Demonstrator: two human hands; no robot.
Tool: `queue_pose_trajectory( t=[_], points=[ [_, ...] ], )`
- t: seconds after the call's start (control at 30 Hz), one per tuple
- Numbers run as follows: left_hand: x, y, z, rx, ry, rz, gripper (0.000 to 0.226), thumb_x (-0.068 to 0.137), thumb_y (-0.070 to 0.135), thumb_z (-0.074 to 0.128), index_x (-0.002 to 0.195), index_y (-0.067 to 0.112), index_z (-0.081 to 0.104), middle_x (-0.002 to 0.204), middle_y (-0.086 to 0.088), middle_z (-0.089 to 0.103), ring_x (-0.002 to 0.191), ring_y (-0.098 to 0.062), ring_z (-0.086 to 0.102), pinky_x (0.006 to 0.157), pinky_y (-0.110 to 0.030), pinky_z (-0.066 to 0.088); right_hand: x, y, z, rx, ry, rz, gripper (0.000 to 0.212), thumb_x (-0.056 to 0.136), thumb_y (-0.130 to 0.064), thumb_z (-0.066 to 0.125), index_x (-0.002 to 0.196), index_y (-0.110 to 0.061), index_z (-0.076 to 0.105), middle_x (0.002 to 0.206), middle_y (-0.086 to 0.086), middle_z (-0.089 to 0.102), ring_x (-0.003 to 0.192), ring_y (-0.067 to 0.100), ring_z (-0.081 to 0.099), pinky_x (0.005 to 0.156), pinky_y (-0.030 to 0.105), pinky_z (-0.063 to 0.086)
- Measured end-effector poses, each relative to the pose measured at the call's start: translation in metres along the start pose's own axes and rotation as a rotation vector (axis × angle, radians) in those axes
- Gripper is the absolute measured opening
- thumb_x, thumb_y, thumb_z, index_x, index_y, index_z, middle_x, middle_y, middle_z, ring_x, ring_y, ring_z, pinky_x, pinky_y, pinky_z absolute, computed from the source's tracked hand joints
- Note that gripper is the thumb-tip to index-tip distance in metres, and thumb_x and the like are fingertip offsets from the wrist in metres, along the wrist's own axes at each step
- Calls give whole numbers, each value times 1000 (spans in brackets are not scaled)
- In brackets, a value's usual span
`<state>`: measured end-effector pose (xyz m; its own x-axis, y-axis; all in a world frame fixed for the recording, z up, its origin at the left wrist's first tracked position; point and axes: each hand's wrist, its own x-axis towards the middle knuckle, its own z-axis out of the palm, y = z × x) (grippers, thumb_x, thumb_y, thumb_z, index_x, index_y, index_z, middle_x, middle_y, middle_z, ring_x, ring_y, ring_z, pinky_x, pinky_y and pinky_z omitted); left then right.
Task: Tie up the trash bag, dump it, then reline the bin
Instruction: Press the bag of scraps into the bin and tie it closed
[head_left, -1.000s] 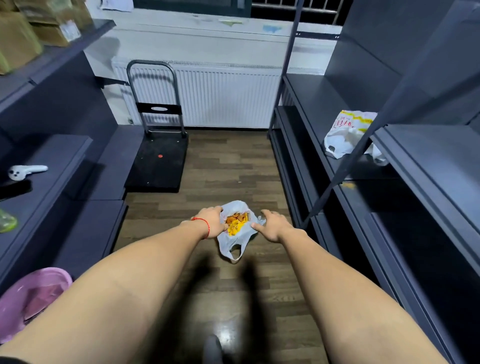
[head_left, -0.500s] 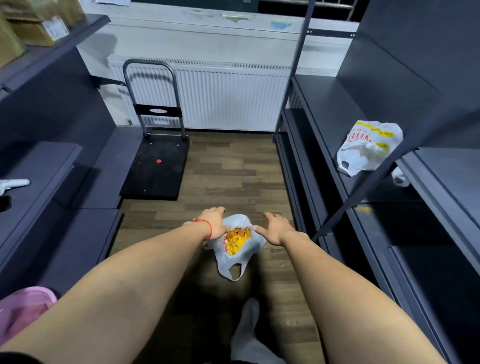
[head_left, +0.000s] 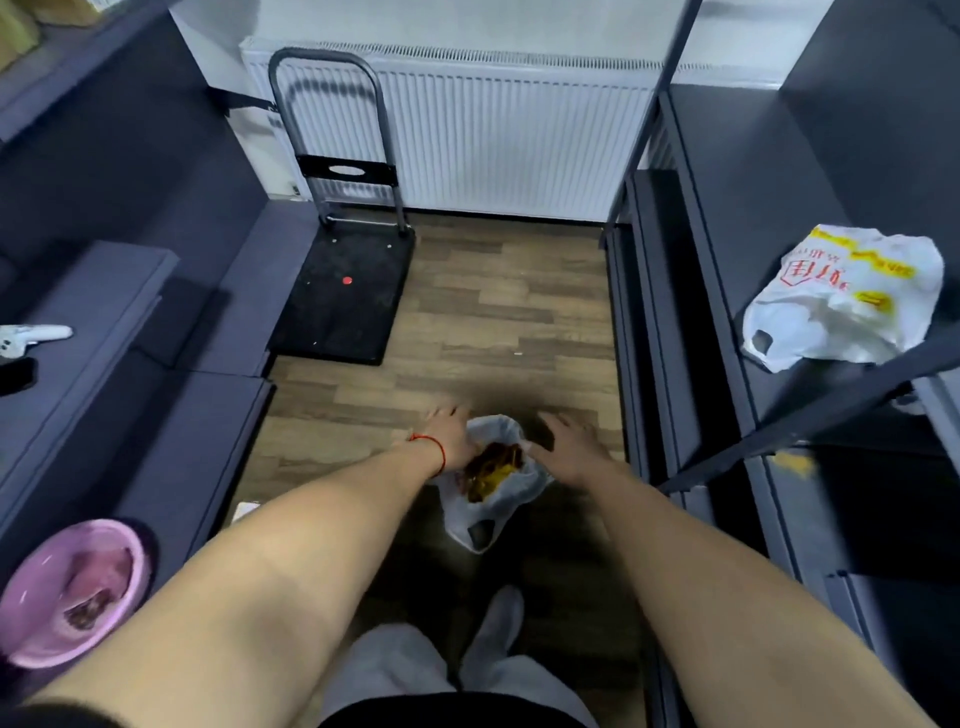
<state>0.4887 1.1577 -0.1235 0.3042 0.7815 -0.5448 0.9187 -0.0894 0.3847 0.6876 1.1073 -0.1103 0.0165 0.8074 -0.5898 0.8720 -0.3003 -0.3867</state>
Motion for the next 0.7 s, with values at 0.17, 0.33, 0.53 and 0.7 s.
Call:
queue_pose_trajectory(
  t=[0.17, 0.33, 0.53, 0.7],
  points=[
    [21, -4, 2, 8, 11, -18, 68, 88, 41, 57, 146, 15, 32, 152, -12, 33, 138, -31, 32, 114, -43, 30, 20, 3, 0, -46, -1, 1, 68, 97, -49, 46, 154, -23, 19, 162, 8, 15, 149, 30, 14, 118, 41, 19],
    [41, -10, 8, 11, -11, -2, 68, 90, 37, 58, 147, 15, 30, 154, -10, 27, 141, -30, 26, 116, -42, 26, 35, 3, 15, -5, -23, 45, 68, 96, -51, 48, 153, -28, 19, 163, 6, 14, 149, 31, 12, 118, 45, 20],
    [73, -23, 25, 32, -96, -12, 70, 85, 40, 58, 146, 24, 28, 155, -6, 25, 141, -28, 27, 113, -50, 32, 55, 15, 18, -11, -69, 116, 69, 94, -54, 47, 152, -31, 20, 163, 5, 14, 149, 31, 13, 119, 49, 21],
    [101, -44, 40, 109, -136, -12, 70, 88, 43, 56, 148, 30, 23, 158, -5, 14, 144, -30, 18, 113, -53, 27, 88, 28, 35, -51, -102, 151, 71, 94, -54, 46, 153, -37, 11, 164, 0, 8, 150, 29, 9, 120, 49, 17]
  ],
)
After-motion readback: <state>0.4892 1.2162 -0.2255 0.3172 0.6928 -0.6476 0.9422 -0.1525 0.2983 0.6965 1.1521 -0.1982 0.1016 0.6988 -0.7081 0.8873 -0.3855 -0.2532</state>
